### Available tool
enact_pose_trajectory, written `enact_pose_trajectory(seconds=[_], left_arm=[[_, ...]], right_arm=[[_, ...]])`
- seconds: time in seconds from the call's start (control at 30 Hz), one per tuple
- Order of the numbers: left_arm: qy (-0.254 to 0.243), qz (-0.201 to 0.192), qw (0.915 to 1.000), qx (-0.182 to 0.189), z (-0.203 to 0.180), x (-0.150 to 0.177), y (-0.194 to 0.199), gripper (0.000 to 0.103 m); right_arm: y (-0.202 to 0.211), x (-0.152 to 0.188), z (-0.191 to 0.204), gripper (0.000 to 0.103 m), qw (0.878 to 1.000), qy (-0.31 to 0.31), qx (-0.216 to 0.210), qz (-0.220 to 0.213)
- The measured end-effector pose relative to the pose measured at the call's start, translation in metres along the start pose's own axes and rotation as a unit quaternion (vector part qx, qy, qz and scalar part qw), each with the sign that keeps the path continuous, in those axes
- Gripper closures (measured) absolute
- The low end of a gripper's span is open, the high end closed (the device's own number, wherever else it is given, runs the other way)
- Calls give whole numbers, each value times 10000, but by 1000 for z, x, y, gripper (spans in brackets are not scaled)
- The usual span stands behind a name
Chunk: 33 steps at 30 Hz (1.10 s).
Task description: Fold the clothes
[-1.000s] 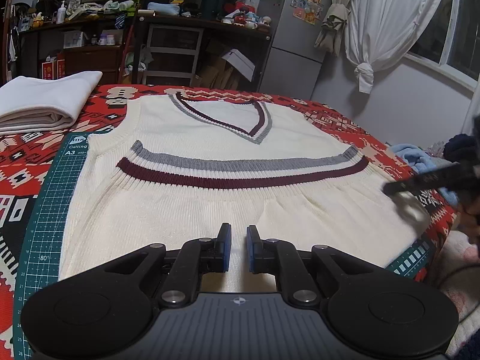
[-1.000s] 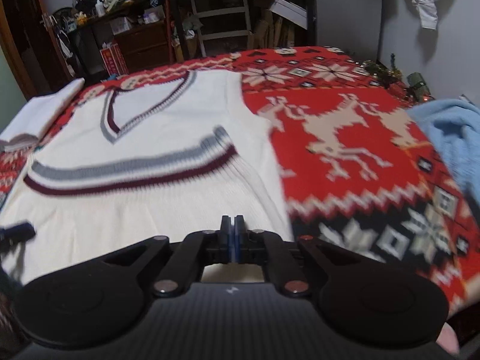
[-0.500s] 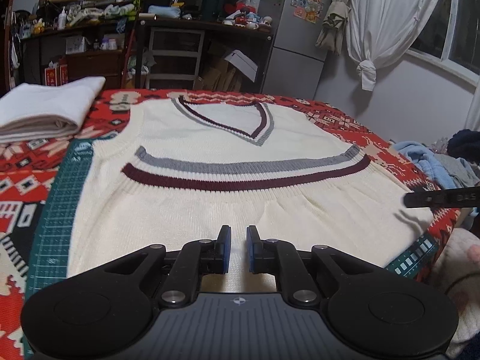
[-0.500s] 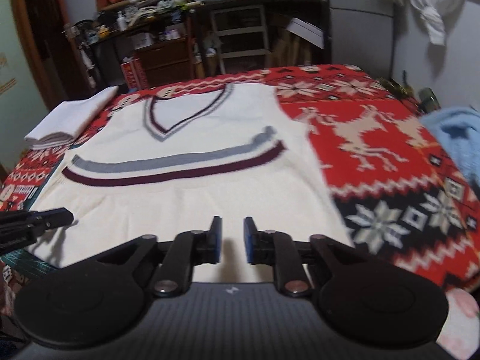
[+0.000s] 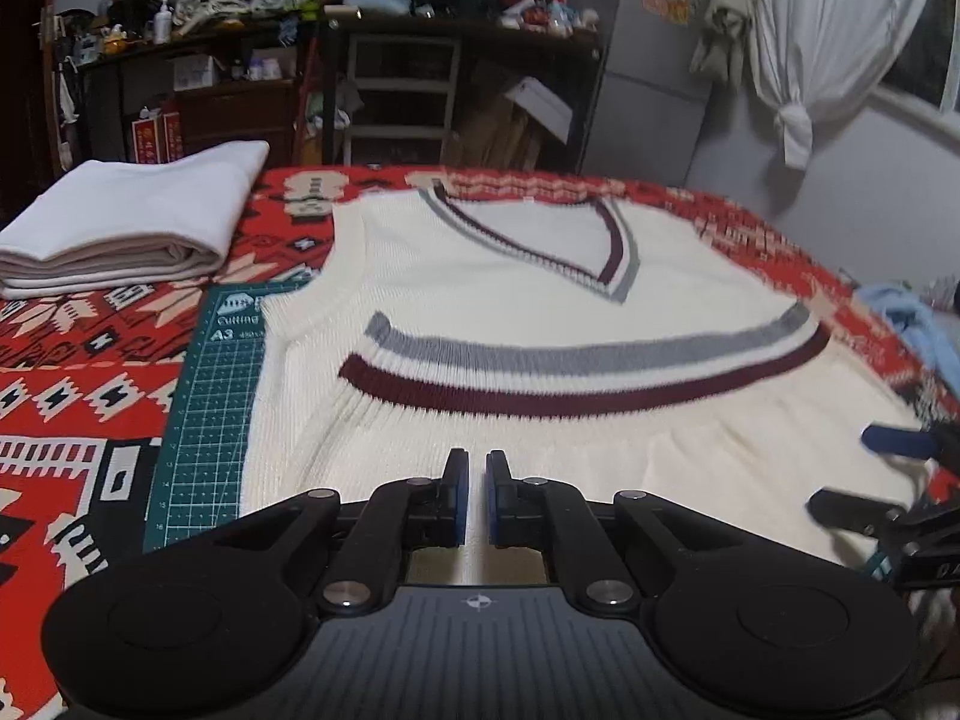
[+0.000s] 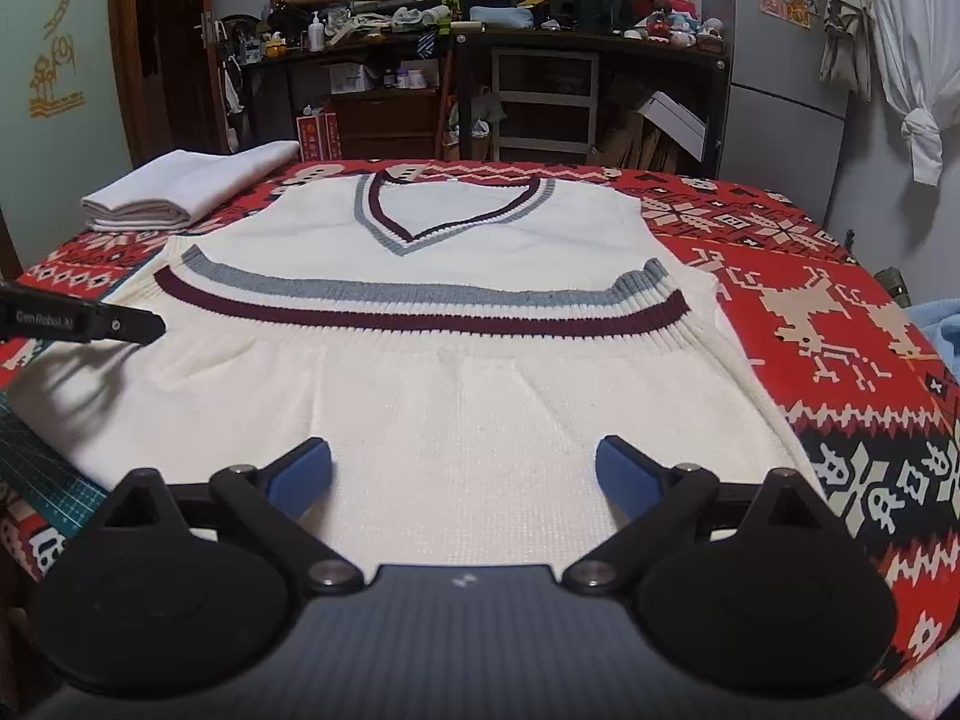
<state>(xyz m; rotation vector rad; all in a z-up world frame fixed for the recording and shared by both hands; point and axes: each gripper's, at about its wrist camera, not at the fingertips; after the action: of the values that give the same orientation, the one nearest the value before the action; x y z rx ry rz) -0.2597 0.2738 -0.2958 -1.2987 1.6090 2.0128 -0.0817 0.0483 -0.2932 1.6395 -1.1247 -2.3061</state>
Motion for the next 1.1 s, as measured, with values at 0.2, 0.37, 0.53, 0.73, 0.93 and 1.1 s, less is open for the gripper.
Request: enact_pose_trajectory(seconds=[0.2,0.37,0.53,0.73,0.93,1.1], left_arm=[[-333,360,9988,-2,-5,14,26,97],[-296,769,9966,17,-4,22,46,95],[-218,697,9971,229,-10,16,52,68],[-465,314,9979,313,-24,-11,27,95],[-145,544,9980,289,-16,-18,-9,100],[-45,884,9955,332,-16,-2,18,99]], right_arm=[[0,0,-3,1,10000,-63,-74,14],[-2,0,-1,1,10000,6,-12,29],[-3,-2,2,0,9999,28,66,134],[-1,-6,-2,0,9994,-276,110,166],[-3,2,6,1,9996,43,274,87],[-1,1,4,1,9996,33,246,110]])
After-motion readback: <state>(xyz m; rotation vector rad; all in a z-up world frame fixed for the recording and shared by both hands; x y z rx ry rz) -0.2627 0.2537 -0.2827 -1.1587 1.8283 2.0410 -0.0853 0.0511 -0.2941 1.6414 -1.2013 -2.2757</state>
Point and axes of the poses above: each gripper's, at about its wrist camera, not at the fingertips, and y roughly against the way its jaws point, z to its left, x to its underside, and after that the axes turned 8 degrees about -y, right-handed
